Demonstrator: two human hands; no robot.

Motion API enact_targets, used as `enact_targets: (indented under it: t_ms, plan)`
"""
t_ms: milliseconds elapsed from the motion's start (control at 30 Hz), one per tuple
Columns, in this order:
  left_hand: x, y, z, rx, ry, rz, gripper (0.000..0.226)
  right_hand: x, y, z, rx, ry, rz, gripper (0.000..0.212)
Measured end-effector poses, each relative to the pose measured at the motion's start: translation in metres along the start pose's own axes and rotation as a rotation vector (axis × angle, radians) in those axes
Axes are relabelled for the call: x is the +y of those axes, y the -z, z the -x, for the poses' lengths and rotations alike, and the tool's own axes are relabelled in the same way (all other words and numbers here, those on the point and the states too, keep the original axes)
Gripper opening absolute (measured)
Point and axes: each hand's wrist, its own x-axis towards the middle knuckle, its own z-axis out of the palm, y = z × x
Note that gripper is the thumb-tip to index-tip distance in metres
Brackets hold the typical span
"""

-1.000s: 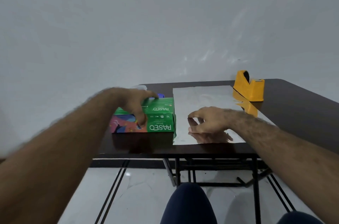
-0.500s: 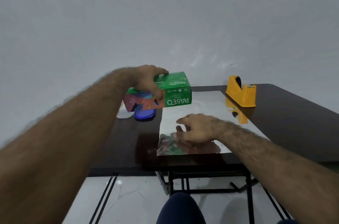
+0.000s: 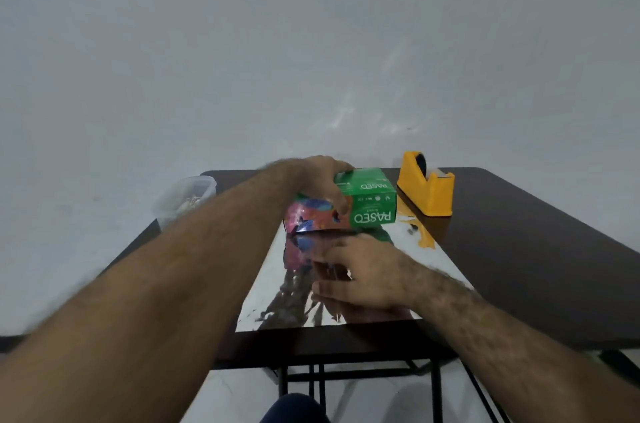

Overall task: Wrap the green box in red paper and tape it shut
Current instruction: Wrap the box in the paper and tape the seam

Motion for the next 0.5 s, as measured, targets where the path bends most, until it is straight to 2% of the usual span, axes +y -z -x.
enact_targets:
  t_ms: [67,167,233,300,400,500]
  plan:
    - [-0.003,-0.008,-0.003,-0.015,0.014,-0.032,0.123,0.000,0.000,0.001,-0.008,-0.009,0.003,0.095]
    - [-0.011,-0.017,0.000,0.002,0.017,-0.017,0.128,0.001,-0.002,0.000,0.001,0.003,0.010,0.093]
    - [-0.017,-0.018,0.008,0.079,-0.018,-0.006,0.133,0.002,0.000,0.002,0.024,0.027,-0.019,0.088]
    - [-0.023,-0.018,0.025,0.206,-0.067,0.018,0.131,0.005,0.009,0.007,0.101,0.036,-0.080,0.072]
    - [-0.040,-0.025,0.051,0.449,-0.111,0.209,0.109,0.026,0.023,0.006,0.412,-0.016,-0.281,0.031]
    - [-0.052,-0.044,0.067,0.641,-0.004,0.491,0.093,0.057,0.031,-0.010,0.724,-0.180,-0.493,0.016]
